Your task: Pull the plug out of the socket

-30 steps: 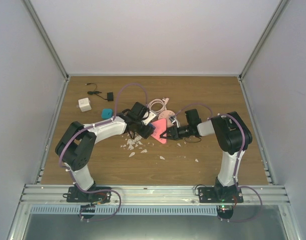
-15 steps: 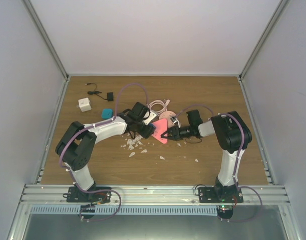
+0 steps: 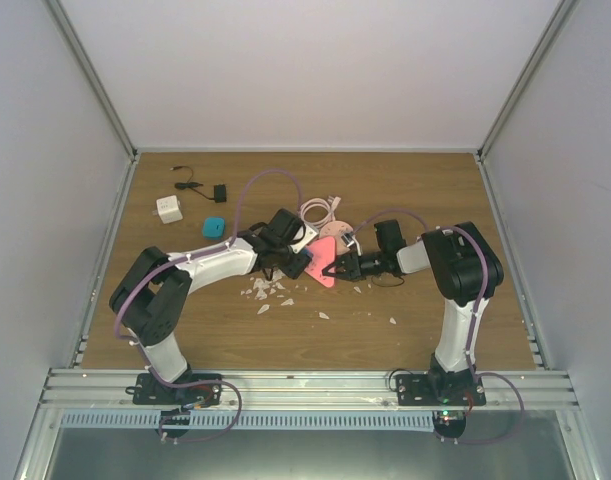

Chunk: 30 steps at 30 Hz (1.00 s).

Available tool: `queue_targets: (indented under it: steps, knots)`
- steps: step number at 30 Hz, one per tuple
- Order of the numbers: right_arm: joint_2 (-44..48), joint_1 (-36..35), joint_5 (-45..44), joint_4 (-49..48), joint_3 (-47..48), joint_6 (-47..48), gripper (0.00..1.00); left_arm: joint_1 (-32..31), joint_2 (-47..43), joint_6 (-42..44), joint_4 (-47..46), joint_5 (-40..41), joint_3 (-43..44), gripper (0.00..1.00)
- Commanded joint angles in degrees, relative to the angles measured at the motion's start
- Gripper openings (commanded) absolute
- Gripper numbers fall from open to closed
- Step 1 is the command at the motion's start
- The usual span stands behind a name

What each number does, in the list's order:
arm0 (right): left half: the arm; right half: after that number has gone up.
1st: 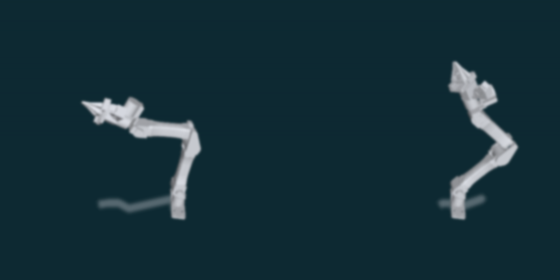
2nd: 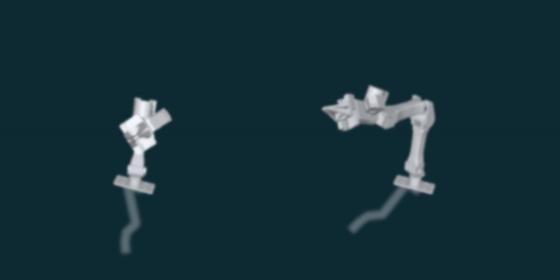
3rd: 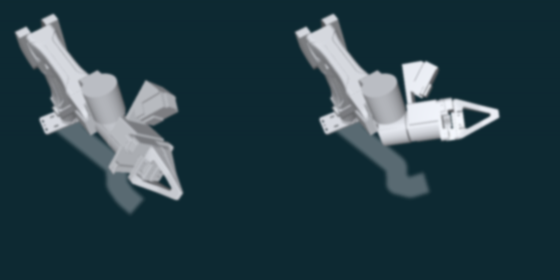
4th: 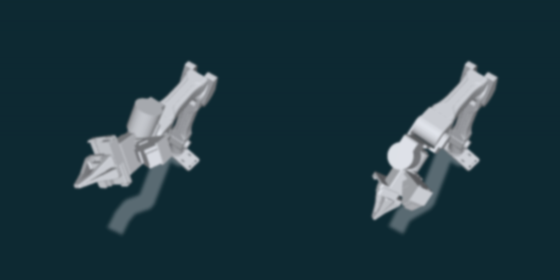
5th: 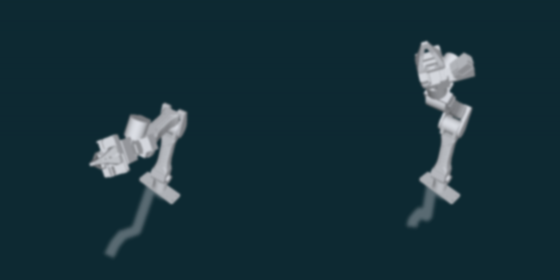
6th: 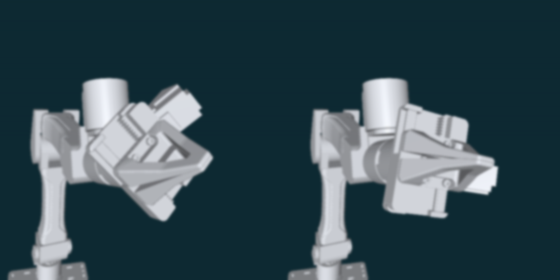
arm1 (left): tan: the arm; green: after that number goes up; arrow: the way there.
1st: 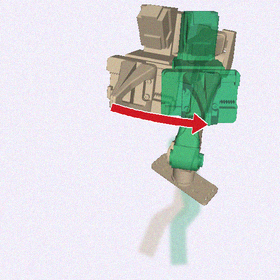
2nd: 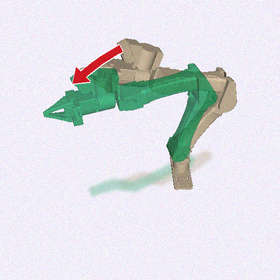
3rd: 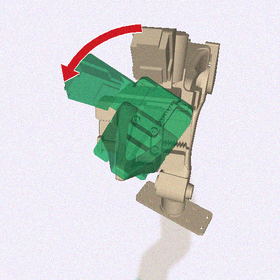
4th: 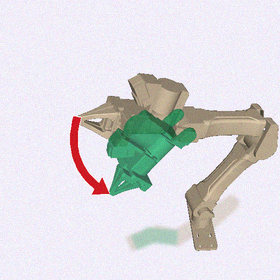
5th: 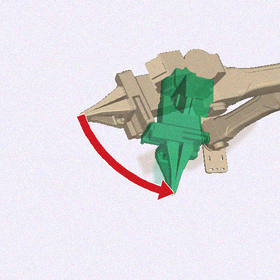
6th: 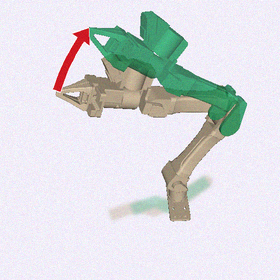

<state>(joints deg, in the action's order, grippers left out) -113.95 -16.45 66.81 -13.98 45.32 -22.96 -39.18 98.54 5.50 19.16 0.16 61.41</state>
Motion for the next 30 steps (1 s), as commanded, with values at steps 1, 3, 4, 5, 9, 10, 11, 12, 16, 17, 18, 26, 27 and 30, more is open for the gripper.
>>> queue_targets:
  steps: [1, 3, 4, 5, 9, 10, 11, 12, 16, 17, 18, 26, 27, 30]
  knots:
    - [-2.3, 2.4, -7.2, 2.0, -1.2, 1.1, 0.01, -0.9, -3.7, 2.0, 0.1, -0.7, 1.6, 0.42]
    - [-2.2, 2.5, -7.5, 2.1, -1.3, 1.4, 0.01, -0.7, -3.9, 1.3, 0.4, -3.8, 1.6, 0.41]
    - [-2.1, 2.5, -7.6, 2.2, -1.3, 1.4, 0.01, -0.5, -3.8, 1.2, 0.6, -4.8, 1.8, 0.41]
    - [-2.1, 2.4, -7.8, 2.3, -1.2, 1.5, 0.01, -0.1, -3.7, 0.9, 0.9, -5.7, 2.0, 0.40]
    - [-1.7, 2.5, -8.8, 2.8, -1.1, 2.4, 0.00, 2.7, -2.8, -0.8, 2.6, -11.8, 3.5, 0.38]
    - [-1.7, 2.4, -9.1, 3.0, -1.1, 2.5, 0.01, 3.4, -2.7, -1.3, 2.7, -13.4, 3.7, 0.37]
    - [-1.7, 2.5, -9.1, 3.1, -1.0, 2.5, 0.01, 4.1, -2.7, -1.6, 2.7, -14.8, 3.8, 0.37]
    - [-1.7, 2.5, -9.3, 3.2, -1.1, 2.7, 0.01, 4.6, -2.8, -1.8, 2.6, -15.9, 3.8, 0.37]
    - [-1.8, 2.5, -9.4, 3.2, -1.1, 2.6, 0.01, 5.3, -3.1, -1.7, 2.3, -16.5, 3.6, 0.35]
    - [-1.8, 2.5, -9.3, 3.2, -1.1, 2.6, 0.01, 5.3, -3.2, -1.8, 2.3, -15.7, 3.7, 0.35]
    - [-1.8, 2.5, -9.3, 3.2, -1.1, 2.6, 0.00, 5.1, -3.3, -1.7, 2.4, -14.6, 3.7, 0.35]
    - [-1.9, 2.4, -9.2, 3.2, -1.1, 2.4, 0.01, -1.4, -4.8, 0.2, 0.1, 2.6, 2.0, 0.32]
    - [-1.9, 2.5, -9.2, 3.2, -1.0, 2.5, 0.01, -2.0, -4.7, 0.5, 0.1, 3.8, 2.0, 0.32]
    - [-1.9, 2.5, -9.7, 3.6, -1.0, 2.7, 0.00, -2.9, -4.3, 1.0, 0.2, 5.6, 2.3, 0.32]
